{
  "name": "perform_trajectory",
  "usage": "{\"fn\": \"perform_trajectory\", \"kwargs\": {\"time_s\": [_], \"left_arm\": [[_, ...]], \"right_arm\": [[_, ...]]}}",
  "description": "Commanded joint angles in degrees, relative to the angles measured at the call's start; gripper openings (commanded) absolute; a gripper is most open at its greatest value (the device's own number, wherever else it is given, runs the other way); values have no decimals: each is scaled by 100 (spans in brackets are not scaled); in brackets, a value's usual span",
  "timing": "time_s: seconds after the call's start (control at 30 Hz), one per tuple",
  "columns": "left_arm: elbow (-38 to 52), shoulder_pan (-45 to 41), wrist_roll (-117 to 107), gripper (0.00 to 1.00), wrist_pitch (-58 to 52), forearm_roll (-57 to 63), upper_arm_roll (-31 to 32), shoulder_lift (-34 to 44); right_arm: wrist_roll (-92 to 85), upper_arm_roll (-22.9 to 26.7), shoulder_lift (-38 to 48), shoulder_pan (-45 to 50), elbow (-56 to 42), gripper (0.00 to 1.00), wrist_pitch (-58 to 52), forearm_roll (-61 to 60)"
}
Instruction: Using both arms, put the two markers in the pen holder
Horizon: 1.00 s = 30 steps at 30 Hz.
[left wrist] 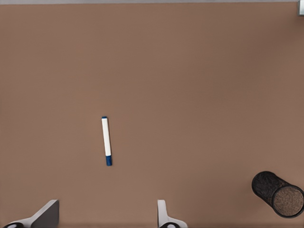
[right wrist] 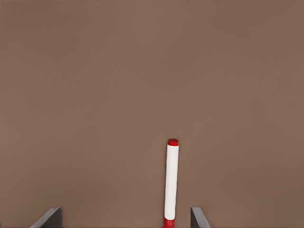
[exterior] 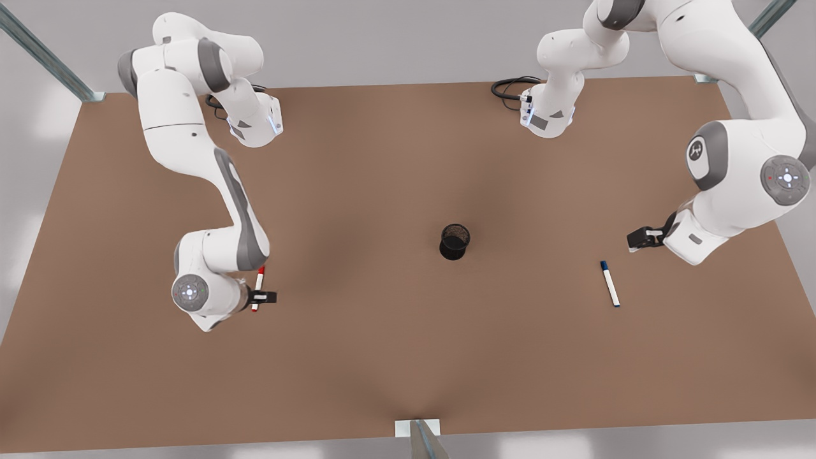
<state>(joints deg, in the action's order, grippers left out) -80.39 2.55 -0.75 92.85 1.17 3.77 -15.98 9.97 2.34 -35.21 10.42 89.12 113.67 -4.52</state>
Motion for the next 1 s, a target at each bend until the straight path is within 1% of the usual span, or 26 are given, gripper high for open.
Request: {"fn": "perform_trajectory", "kwargs": {"time_s": [0.0,0.13,0.23,0.3,0.33,0.4,0.43,0.5,0.63,0.67,0.87,0.93,0.97], "left_arm": [[-21,0,13,100,31,-3,1,7],[-56,-18,13,100,40,-3,1,-46],[-56,-9,13,100,66,-3,1,-72],[-56,-9,13,100,66,-3,1,-107],[-65,-9,13,100,84,-3,1,-107],[-65,0,13,100,84,-3,1,-116],[-82,0,-30,100,101,-3,1,-116],[-266,70,-311,100,329,-3,1,-116],[-943,263,-593,100,1340,-187,-8,-90],[-1075,272,-593,100,1498,-187,-8,-81],[-1787,589,-593,100,2307,-310,-34,-99],[-2077,597,-593,100,2606,-310,-87,-99],[-2200,597,-593,100,2790,-310,-87,-107]], "right_arm": [[1007,-5,5,12,149,100,753,-268],[1007,-5,-30,-67,562,100,1114,-268],[745,-14,-127,-312,589,100,1272,-303],[691,-76,-162,-313,598,100,1298,-295],[647,-76,-162,-304,712,93,1386,-268],[638,-76,-162,-295,800,86,1412,-268],[629,-76,-188,-295,800,85,1430,-260],[418,-76,-250,-383,887,85,1614,-260],[383,-76,-285,-375,958,84,1694,-119],[295,-76,-259,-331,1002,81,1685,100],[120,-128,-188,-339,1248,81,1720,277],[120,-128,-223,-366,1274,75,1834,277],[120,-128,-232,-366,1274,74,1843,277]]}}
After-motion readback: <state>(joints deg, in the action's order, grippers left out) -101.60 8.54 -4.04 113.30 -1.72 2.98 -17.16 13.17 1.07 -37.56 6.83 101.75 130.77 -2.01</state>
